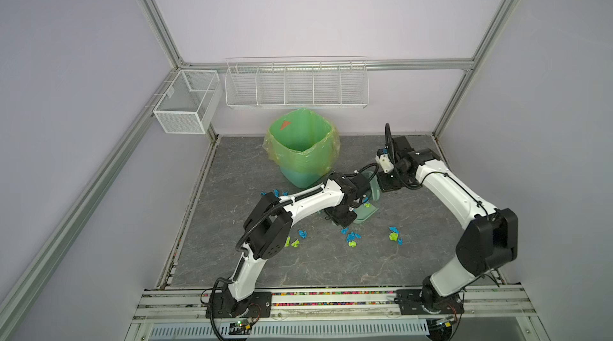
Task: Sweep away the paper scraps from the table
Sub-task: 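Sweep more scraps into the dustpan with the right gripper's brush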
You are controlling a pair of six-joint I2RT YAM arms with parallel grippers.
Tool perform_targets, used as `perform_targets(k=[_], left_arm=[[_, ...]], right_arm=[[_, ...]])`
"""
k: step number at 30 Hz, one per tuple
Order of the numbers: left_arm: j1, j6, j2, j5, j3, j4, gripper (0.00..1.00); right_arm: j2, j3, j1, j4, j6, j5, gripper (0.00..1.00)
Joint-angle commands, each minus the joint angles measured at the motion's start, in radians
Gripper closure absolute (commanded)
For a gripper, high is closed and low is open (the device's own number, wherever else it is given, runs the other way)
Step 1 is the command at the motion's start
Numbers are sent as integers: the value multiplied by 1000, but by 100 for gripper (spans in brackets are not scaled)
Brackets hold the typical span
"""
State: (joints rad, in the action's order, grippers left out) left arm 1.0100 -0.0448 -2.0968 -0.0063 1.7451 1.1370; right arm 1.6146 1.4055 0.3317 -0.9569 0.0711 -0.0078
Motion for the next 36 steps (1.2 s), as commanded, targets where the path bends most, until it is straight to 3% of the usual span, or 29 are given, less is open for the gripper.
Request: perform_targets(k=[1,9,14,26,36], left_arm=[[-1,4,-26,-5,41,25,100],[-1,7,-28,-2,44,24,100],[-1,5,-26,-7,44,24,100],[-1,-2,20,-48,9,-9,100],[-1,-25,102,-73,-10,-52,100]], right_arm=[[-89,-55,26,20,26,-43,93],[-281,-148,64,31,88,-162,93],[-322,-140,60,7,97,-65,93],[-356,-138,-26,-30,189,20,93],[-484,-161,-98,-8,234,118,93]])
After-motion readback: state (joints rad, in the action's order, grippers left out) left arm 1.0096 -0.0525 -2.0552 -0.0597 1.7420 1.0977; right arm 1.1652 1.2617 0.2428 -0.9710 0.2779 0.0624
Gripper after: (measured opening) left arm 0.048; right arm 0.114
